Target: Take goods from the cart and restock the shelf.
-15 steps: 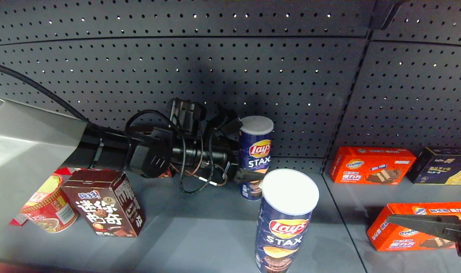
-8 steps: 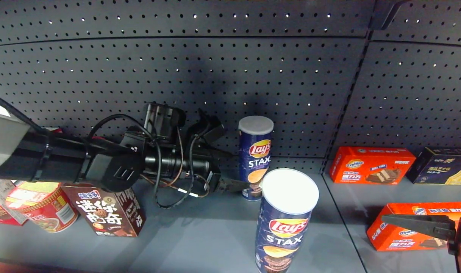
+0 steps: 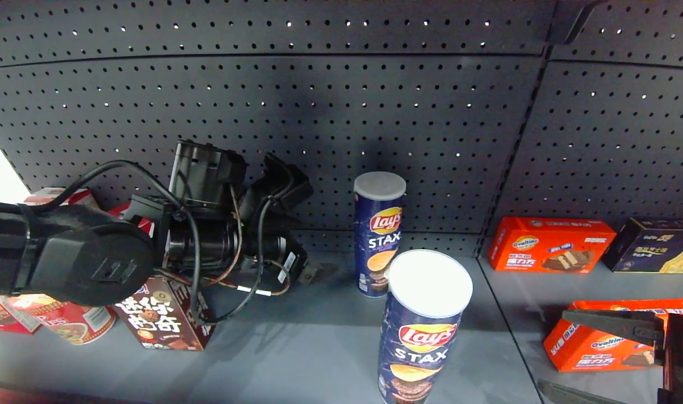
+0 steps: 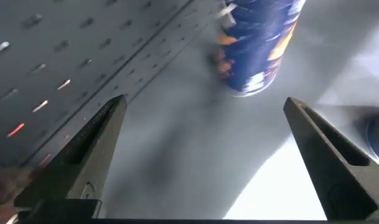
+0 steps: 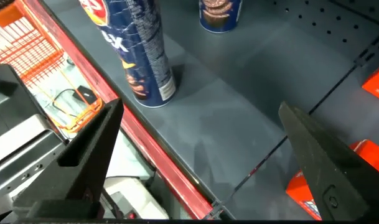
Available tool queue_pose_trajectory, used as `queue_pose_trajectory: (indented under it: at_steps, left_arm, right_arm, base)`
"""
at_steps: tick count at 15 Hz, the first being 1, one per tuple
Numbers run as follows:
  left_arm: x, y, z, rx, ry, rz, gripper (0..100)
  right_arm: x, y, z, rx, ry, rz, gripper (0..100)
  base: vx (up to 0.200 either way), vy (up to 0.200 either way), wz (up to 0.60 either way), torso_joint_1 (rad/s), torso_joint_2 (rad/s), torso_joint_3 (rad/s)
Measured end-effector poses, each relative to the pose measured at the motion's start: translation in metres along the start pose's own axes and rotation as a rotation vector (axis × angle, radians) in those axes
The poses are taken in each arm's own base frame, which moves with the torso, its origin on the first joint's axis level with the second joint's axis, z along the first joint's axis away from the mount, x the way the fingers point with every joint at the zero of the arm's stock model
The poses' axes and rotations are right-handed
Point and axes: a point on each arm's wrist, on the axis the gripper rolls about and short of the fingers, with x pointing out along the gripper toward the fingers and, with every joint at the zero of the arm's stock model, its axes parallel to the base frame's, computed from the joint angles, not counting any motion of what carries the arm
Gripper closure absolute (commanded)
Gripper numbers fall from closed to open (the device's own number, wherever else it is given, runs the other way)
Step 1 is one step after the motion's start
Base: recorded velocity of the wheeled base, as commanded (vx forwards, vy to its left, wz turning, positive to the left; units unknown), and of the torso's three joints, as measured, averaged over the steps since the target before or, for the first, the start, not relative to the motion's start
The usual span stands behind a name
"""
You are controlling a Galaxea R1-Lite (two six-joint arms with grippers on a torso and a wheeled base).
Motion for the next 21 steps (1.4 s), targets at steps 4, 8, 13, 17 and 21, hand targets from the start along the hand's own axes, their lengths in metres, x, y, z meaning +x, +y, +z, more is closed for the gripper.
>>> queue_pose_trajectory:
  at_steps: [4, 8, 13, 17, 21]
  left_arm:
    - [-0.003, -0.013, 0.014, 0.023, 0.008, 0.159, 0]
    - [0.006, -0.020, 0.022, 0.026, -0.007, 0.166, 0]
    - [0.026, -0.018, 0.021, 0.026, 0.006, 0.180, 0]
    - [0.040, -0.014, 0.022, 0.026, 0.011, 0.192, 0]
    - [0.048, -0.013, 0.021, 0.023, 0.020, 0.194, 0]
  right_arm:
    - [0.003, -0.002, 0.000, 0.005, 0.010, -0.010, 0]
    - [0.005, -0.003, 0.001, 0.007, 0.014, -0.011, 0]
    - [0.006, -0.004, 0.001, 0.012, 0.016, -0.019, 0]
    - [0.008, -0.006, 0.003, 0.011, 0.000, -0.024, 0]
    - [0.009, -0.006, 0.001, 0.013, 0.009, -0.025, 0]
  base:
    - [0.000, 0.000, 0.00, 0.000, 0.00, 0.000]
    - [0.000, 0.000, 0.00, 0.000, 0.00, 0.000]
    - [0.000, 0.000, 0.00, 0.000, 0.00, 0.000]
    - [0.000, 0.000, 0.00, 0.000, 0.00, 0.000]
    - [0.000, 0.000, 0.00, 0.000, 0.00, 0.000]
